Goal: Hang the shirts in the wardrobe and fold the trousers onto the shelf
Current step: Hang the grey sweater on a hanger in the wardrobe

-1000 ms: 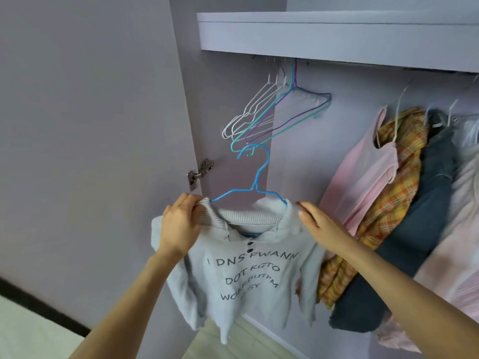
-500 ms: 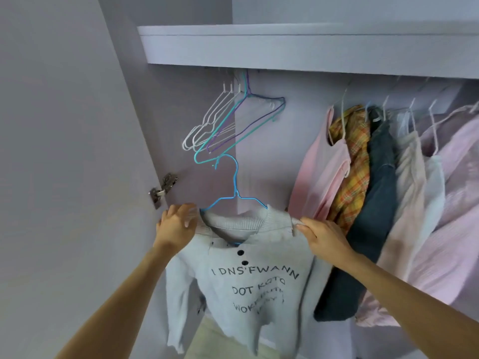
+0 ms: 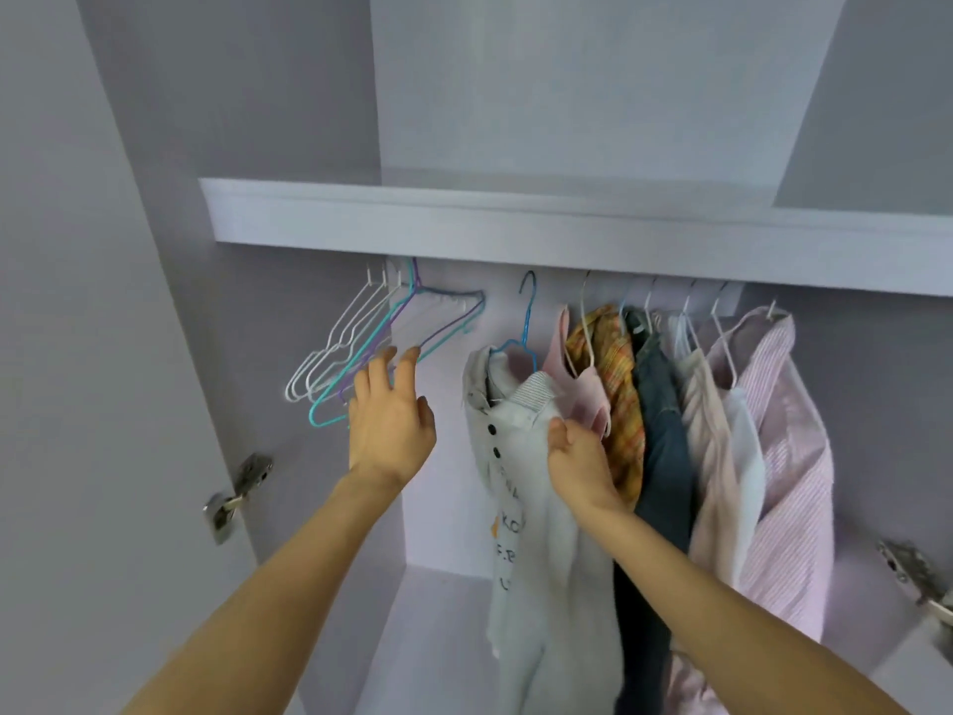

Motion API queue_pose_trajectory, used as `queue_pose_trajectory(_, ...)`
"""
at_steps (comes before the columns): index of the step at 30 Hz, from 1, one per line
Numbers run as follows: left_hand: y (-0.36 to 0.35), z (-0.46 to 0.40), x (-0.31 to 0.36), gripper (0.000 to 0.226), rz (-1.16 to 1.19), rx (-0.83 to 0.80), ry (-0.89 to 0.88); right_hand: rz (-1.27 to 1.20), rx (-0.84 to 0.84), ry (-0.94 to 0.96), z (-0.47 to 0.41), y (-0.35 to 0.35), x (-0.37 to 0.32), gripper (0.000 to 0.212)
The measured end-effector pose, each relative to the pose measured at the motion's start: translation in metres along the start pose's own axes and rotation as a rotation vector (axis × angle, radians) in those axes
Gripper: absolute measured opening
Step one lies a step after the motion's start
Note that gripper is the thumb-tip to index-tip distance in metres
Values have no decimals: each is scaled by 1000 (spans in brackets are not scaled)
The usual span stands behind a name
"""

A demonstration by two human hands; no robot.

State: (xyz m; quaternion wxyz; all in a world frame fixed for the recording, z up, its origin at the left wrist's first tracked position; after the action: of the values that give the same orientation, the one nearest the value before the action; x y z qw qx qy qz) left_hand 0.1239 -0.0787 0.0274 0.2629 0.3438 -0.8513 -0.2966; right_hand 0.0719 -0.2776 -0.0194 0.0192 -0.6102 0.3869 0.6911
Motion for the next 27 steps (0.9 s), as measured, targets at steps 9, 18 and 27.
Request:
queue_pose_trajectory(9,7,-78,50,85,-291,90,-264,59,291,86,-45,4,-37,41)
queue_pose_trajectory(18,1,-83,33,97,-432,13,-290,155,87,-145,-81,-58,-32,34)
queue_pose_trajectory(27,23,-55,24,79,-280,-128,-264,260,122,-20,-31,-39,-35,41)
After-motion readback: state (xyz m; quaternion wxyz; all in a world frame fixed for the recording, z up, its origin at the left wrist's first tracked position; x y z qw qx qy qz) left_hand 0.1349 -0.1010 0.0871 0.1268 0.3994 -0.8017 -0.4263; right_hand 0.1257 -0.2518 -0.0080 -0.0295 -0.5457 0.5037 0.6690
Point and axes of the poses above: each hand's wrist, its own z-axis away from the middle knuckle, its own y-axis out of the back of the hand, x = y × z, the point moved 6 cm from there along -z, towards the middle knuckle, and after that the axes turned 14 degrees about -y, right-handed, at the moved point
